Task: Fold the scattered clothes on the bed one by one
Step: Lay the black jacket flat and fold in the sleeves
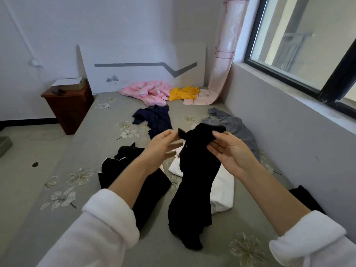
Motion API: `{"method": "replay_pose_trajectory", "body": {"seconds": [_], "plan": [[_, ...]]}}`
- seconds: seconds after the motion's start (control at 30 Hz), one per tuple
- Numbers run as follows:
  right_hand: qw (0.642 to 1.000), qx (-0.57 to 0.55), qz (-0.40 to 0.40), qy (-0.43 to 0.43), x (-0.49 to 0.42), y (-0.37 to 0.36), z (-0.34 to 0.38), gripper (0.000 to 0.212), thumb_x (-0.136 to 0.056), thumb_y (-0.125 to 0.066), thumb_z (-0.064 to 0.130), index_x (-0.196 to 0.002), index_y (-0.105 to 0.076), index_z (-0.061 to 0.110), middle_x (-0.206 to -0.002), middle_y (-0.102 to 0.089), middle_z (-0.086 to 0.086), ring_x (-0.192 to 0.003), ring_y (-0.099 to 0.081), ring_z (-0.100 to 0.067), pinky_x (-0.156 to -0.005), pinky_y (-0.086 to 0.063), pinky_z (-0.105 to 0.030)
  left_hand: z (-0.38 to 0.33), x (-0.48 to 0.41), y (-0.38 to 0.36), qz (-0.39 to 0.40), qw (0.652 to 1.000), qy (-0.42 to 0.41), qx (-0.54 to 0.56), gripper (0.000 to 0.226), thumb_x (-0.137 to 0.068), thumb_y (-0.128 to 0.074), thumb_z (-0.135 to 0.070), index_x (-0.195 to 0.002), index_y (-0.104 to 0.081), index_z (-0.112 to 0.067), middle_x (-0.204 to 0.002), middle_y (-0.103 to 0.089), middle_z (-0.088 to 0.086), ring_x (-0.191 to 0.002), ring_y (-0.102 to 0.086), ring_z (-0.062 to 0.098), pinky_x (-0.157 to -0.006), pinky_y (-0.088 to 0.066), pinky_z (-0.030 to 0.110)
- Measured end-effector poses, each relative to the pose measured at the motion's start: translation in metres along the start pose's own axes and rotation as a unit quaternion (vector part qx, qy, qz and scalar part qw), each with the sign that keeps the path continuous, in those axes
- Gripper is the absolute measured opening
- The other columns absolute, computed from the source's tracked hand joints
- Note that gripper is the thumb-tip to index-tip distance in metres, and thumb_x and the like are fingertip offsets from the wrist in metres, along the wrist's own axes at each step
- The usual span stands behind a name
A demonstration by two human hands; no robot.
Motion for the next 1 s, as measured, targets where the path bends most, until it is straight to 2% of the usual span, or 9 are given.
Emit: {"method": "replay_pose_trajectory", "body": {"seconds": [0.1,0.2,0.33,0.4,0.5,0.6,0.77,0.9,1.0], "plan": [[0.999,-0.053,-0.005,0.002,-0.002,-0.001,-0.002,0.01,-0.093,-0.054,0.005,-0.087,-0.055,0.013,-0.085,-0.072,-0.006,-0.087,-0.067,-0.017,-0.077,-0.058,-0.025,0.004,0.003,-0.005,0.007,0.995,0.042,-0.095,0.017,-0.093,-0.051,-0.004,-0.104,-0.057,-0.016,-0.113,-0.064,0.004,-0.102,-0.063,0.017,-0.083,-0.046,0.029],[0.997,-0.078,0.018,0.003,-0.004,-0.009,-0.005,0.008,-0.092,-0.054,0.004,-0.091,-0.055,0.012,-0.09,-0.071,-0.008,-0.087,-0.068,-0.016,-0.081,-0.058,-0.026,0.044,0.011,-0.022,0.003,0.98,0.089,-0.18,0.026,-0.088,-0.064,-0.013,-0.112,-0.055,-0.016,-0.099,-0.061,0.002,-0.077,-0.057,0.008,-0.062,-0.045,0.013],[0.997,-0.066,0.038,0.003,-0.003,-0.015,-0.008,0.011,-0.089,-0.057,0.004,-0.09,-0.051,0.014,-0.093,-0.068,-0.009,-0.089,-0.068,-0.018,-0.083,-0.057,-0.028,0.055,0.008,-0.029,-0.049,0.992,0.014,-0.12,0.022,-0.095,-0.056,-0.02,-0.118,-0.054,-0.018,-0.112,-0.062,0.004,-0.109,-0.059,0.02,-0.086,-0.044,0.023],[0.998,-0.055,0.027,0.014,-0.004,-0.008,-0.001,0.006,-0.091,-0.054,0.005,-0.091,-0.055,0.012,-0.091,-0.07,-0.008,-0.085,-0.068,-0.017,-0.08,-0.058,-0.028,0.041,0.006,-0.022,-0.071,0.991,-0.022,-0.11,0.019,-0.1,-0.047,-0.015,-0.116,-0.057,-0.014,-0.103,-0.064,0.006,-0.103,-0.061,0.022,-0.086,-0.042,0.025],[0.998,0.03,-0.034,0.036,-0.01,0.026,0.012,0.013,-0.091,-0.051,0.006,-0.096,-0.062,0.009,-0.09,-0.071,-0.005,-0.083,-0.068,-0.015,-0.073,-0.056,-0.029,0.015,0.005,-0.013,-0.056,0.998,-0.018,-0.017,0.023,-0.101,-0.038,-0.012,-0.107,-0.06,-0.018,-0.083,-0.068,-0.004,-0.074,-0.065,0.008,-0.068,-0.049,0.018],[0.974,0.185,-0.129,-0.006,-0.016,0.076,-0.007,0.024,-0.083,-0.054,-0.005,-0.101,-0.058,0.011,-0.093,-0.061,-0.006,-0.08,-0.06,-0.014,-0.069,-0.048,-0.028,-0.008,0.003,-0.006,-0.035,0.998,-0.017,0.058,0.024,-0.101,-0.038,-0.019,-0.11,-0.061,-0.021,-0.094,-0.068,-0.002,-0.085,-0.063,0.012,-0.066,-0.047,0.025],[0.923,0.348,-0.039,-0.159,-0.011,0.09,-0.078,0.072,-0.077,-0.061,-0.005,-0.141,-0.039,0.019,-0.129,-0.042,0.003,-0.122,-0.044,-0.02,-0.088,-0.038,-0.032,-0.025,0.002,-0.013,0.002,0.993,0.004,0.116,0.026,-0.1,-0.039,-0.019,-0.099,-0.065,-0.022,-0.088,-0.07,-0.003,-0.084,-0.063,0.013,-0.082,-0.044,0.03],[0.918,0.365,0.028,-0.153,-0.007,0.064,-0.091,0.028,-0.092,-0.053,0.0,-0.118,-0.057,0.009,-0.096,-0.061,0.002,-0.084,-0.056,-0.007,-0.056,-0.044,-0.01,-0.03,0.008,-0.004,-0.007,0.995,0.023,0.1,0.021,-0.098,-0.042,-0.02,-0.101,-0.063,-0.019,-0.079,-0.07,-0.003,-0.072,-0.064,0.012,-0.074,-0.048,0.028],[0.929,0.35,-0.006,-0.116,-0.018,0.069,-0.074,0.018,-0.095,-0.051,0.008,-0.103,-0.063,0.017,-0.092,-0.062,-0.004,-0.083,-0.055,-0.017,-0.063,-0.039,-0.022,-0.033,0.017,0.03,-0.062,0.994,0.032,0.081,0.021,-0.098,-0.044,-0.026,-0.1,-0.064,-0.018,-0.076,-0.071,-0.003,-0.066,-0.066,0.01,-0.063,-0.053,0.025]]}}
Point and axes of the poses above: each hand's wrist, its own x-axis away from the middle knuckle, its own y-axis out of the back of the hand, z = x × y, the point moved 8 cm from there along -x, towards the middle knuckle
